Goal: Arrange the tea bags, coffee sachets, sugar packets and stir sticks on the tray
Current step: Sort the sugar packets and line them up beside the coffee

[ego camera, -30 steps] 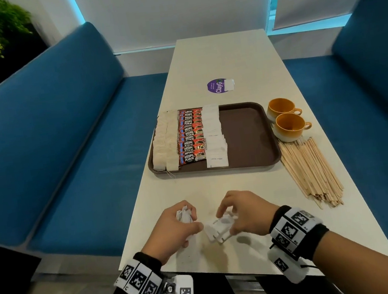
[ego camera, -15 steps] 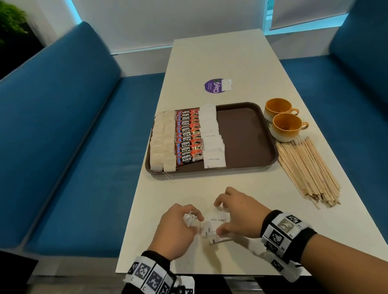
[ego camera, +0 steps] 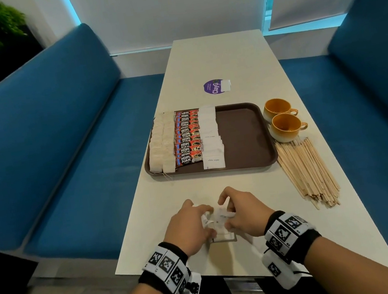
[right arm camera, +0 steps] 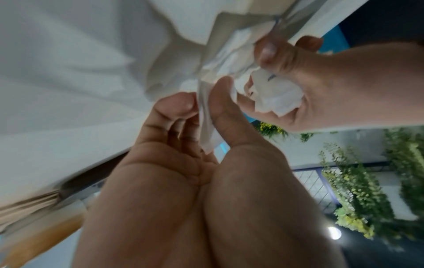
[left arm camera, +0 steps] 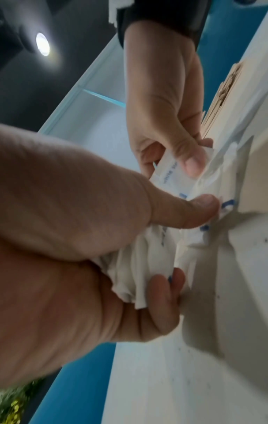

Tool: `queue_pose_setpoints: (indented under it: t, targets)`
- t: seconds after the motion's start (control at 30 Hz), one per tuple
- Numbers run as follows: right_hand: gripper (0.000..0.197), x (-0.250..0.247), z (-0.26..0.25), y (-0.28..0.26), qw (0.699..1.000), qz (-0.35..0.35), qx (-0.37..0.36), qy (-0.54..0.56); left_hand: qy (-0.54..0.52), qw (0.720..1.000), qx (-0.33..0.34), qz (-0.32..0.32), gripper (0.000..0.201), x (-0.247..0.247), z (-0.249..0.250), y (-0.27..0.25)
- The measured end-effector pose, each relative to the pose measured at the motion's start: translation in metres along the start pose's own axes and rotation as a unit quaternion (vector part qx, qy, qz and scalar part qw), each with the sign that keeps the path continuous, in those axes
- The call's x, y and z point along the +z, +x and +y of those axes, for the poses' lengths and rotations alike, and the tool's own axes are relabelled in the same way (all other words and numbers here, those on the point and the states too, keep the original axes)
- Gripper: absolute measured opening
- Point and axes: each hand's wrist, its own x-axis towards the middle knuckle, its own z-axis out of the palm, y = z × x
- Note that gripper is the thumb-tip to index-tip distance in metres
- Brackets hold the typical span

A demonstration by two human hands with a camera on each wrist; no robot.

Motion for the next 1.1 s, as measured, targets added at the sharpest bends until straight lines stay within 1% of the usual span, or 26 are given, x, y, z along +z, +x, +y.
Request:
queue_pose_setpoints:
  t: [0.07, 0.13, 0.2, 0.33, 0.43, 0.5, 0.53, 0.6, 0.63, 0.73, 0.83, 0.93, 0.97, 1.0, 1.1]
  targets:
    - [0.038, -0.01, 0.003, -0.002, 1.0, 0.016, 0.009, 0.025, 0.005, 1.0, 0.0, 0.008, 0.049, 0.001, 0.002, 0.002]
    - [0.027, -0.021, 0.006, -0.005, 0.999, 0.026, 0.006, 0.02, -0.005, 1.0, -0.006, 0.011, 0.041, 0.002, 0.001, 0.004]
    - [0.023, -0.028, 0.007, -0.007, 1.0, 0.019, -0.006, 0.018, -0.021, 1.0, -0.01, 0.013, 0.036, 0.002, -0.001, 0.004]
    - [0.038, -0.029, 0.006, -0.008, 1.0, -0.019, -0.01, 0.01, -0.058, 0.998, -0.005, 0.015, 0.027, -0.001, -0.007, 0.005]
    - [0.061, -0.021, 0.002, -0.005, 0.998, -0.053, -0.019, -0.006, -0.087, 0.996, 0.007, 0.014, 0.023, -0.004, -0.015, 0.003]
    - [0.073, -0.013, -0.001, -0.002, 0.996, -0.077, -0.028, -0.019, -0.129, 0.991, 0.0, 0.021, 0.023, -0.007, -0.024, -0.001]
    - [0.075, -0.01, -0.003, -0.001, 0.996, -0.083, -0.031, -0.032, -0.161, 0.986, -0.013, 0.031, 0.024, -0.01, -0.03, -0.003]
    - [0.073, -0.005, -0.008, 0.002, 0.993, -0.083, -0.036, -0.071, -0.241, 0.968, -0.043, 0.052, 0.022, -0.014, -0.044, -0.01]
    - [0.07, -0.003, -0.01, 0.003, 0.992, -0.079, -0.037, -0.089, -0.29, 0.954, -0.053, 0.055, 0.022, -0.017, -0.05, -0.015]
    - [0.055, 0.001, -0.015, 0.005, 0.989, -0.063, -0.028, -0.13, -0.435, 0.895, -0.085, 0.053, 0.022, -0.023, -0.063, -0.03]
    - [0.041, 0.007, -0.016, 0.004, 0.985, -0.057, -0.026, -0.162, -0.524, 0.842, -0.111, 0.062, 0.028, -0.024, -0.069, -0.038]
    - [0.028, 0.01, -0.018, 0.003, 0.984, -0.058, -0.047, -0.163, -0.593, 0.796, -0.113, 0.049, 0.021, -0.021, -0.066, -0.039]
    - [0.027, 0.01, -0.018, 0.002, 0.984, -0.058, -0.051, -0.158, -0.61, 0.784, -0.11, 0.038, 0.023, -0.02, -0.063, -0.04]
    - [0.03, 0.01, -0.018, 0.001, 0.985, -0.059, -0.051, -0.152, -0.624, 0.774, -0.109, 0.028, 0.028, -0.019, -0.06, -0.039]
    - [0.05, 0.01, -0.017, -0.002, 0.99, -0.074, -0.019, -0.117, -0.644, 0.757, -0.112, 0.011, 0.04, -0.015, -0.052, -0.038]
